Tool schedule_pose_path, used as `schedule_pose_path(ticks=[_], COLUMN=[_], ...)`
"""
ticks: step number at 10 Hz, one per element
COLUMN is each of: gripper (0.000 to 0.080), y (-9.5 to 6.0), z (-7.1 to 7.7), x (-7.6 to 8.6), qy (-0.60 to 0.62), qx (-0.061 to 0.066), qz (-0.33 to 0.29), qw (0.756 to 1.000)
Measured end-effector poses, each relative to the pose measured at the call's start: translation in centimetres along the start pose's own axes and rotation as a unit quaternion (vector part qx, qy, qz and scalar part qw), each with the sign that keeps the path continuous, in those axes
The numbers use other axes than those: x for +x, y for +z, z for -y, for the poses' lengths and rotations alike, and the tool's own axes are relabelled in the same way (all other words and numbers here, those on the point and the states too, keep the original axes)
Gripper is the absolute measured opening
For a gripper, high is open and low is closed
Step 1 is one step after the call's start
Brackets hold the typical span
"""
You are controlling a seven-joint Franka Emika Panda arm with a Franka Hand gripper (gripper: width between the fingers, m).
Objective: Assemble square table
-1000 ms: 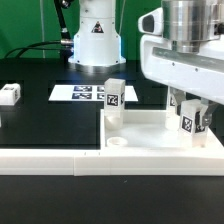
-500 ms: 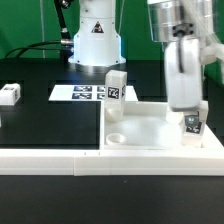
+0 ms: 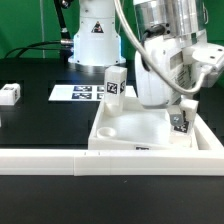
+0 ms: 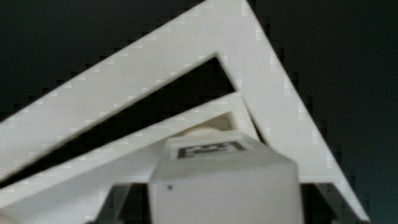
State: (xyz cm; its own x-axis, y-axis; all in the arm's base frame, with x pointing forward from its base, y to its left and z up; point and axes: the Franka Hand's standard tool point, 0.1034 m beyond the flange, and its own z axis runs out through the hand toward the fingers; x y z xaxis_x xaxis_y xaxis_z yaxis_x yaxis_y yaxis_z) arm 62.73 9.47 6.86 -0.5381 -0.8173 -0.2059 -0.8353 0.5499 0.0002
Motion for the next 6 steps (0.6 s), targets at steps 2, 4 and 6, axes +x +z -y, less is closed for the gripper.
schedule_pose_path(ticks=[2, 4, 6], gripper=[0.0345, 0.0615, 0.0642], y=[0.17, 0.19, 0.21], z=[-0.17, -0.18, -0.18], x=[0.13, 0.14, 0.15], qy=[0.0, 0.0, 0.0], qx=[-0.003, -0.003, -0.003], qz=[-0.002, -0.002, -0.002], qw=[1.0, 1.0, 1.0])
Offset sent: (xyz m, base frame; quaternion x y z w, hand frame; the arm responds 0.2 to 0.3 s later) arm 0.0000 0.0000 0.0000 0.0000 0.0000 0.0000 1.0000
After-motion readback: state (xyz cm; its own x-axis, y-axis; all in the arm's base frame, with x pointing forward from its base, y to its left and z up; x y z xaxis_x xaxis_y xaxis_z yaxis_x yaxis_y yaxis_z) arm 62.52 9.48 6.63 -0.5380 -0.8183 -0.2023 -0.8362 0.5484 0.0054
